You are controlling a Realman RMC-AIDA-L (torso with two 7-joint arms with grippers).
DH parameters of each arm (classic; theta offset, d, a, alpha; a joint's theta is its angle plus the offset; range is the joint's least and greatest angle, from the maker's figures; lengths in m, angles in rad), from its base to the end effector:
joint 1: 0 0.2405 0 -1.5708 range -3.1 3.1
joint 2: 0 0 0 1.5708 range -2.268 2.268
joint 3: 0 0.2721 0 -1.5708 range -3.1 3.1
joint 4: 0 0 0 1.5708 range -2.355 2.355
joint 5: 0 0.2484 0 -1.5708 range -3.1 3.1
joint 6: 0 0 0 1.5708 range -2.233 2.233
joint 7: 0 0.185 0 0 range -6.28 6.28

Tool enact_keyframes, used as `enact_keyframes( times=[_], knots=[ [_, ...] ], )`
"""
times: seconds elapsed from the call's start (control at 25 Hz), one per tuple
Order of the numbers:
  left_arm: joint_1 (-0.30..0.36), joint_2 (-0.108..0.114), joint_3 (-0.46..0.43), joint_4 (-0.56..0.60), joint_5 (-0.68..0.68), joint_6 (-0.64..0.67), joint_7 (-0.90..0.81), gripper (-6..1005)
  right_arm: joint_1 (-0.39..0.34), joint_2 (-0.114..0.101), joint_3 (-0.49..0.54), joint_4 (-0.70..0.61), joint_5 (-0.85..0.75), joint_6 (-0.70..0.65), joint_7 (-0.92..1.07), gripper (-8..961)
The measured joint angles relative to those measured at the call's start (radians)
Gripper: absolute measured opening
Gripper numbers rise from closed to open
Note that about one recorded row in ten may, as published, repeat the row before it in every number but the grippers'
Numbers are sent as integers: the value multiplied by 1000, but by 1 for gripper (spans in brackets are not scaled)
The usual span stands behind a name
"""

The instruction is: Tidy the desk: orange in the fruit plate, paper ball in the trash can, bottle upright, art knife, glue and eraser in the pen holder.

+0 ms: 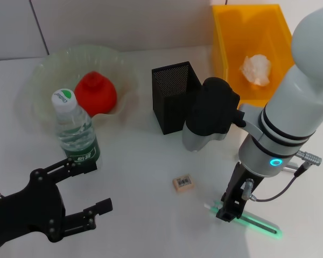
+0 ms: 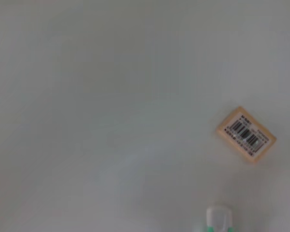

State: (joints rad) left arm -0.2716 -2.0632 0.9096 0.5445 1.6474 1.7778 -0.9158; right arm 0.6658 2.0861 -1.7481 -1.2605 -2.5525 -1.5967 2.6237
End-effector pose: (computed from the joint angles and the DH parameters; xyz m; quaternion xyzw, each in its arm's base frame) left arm -0.3018 0.2787 -0.0496 -0.9195 -0.0868 -0.3601 0.1315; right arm 0.1842 0.3532 -0.1188 -0.9234 0.2384 -0.2939 0.0635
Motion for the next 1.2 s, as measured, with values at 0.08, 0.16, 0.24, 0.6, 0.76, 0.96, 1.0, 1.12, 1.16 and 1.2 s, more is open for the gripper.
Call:
enact_keyframes(
  times=[0.08,0.16,0.24,0.6,0.76,0.96,1.0,1.12,1.16,1.2],
  knots=[
    [0,0,0,0,0,0,0,786,0,0,0,0,0,0,0,339],
    [0,0,0,0,0,0,0,786,0,0,0,0,0,0,-1,339],
    [1,-1,0,0,0,2,0,786,-1,0,-1,0,-1,0,-2,338],
    [2,-1,2,0,0,15,-1,785,-5,0,-2,1,-3,0,-3,332],
    [3,-2,2,0,0,17,-1,785,-6,0,-3,1,-3,-3,-5,330],
    [6,-2,2,0,0,22,-1,785,-6,1,-5,1,-3,-10,-5,306],
    [7,-2,2,0,0,24,1,785,-6,0,-9,1,-3,-11,-5,296],
    [8,-2,2,0,0,25,3,785,-5,-2,-27,-1,-4,-11,-6,263],
    [8,-2,2,0,0,25,3,785,-5,-3,-36,-2,-5,-12,-6,252],
    [9,-2,2,-5,0,25,4,785,-4,-3,-41,-3,-6,-12,-5,241]
  ],
)
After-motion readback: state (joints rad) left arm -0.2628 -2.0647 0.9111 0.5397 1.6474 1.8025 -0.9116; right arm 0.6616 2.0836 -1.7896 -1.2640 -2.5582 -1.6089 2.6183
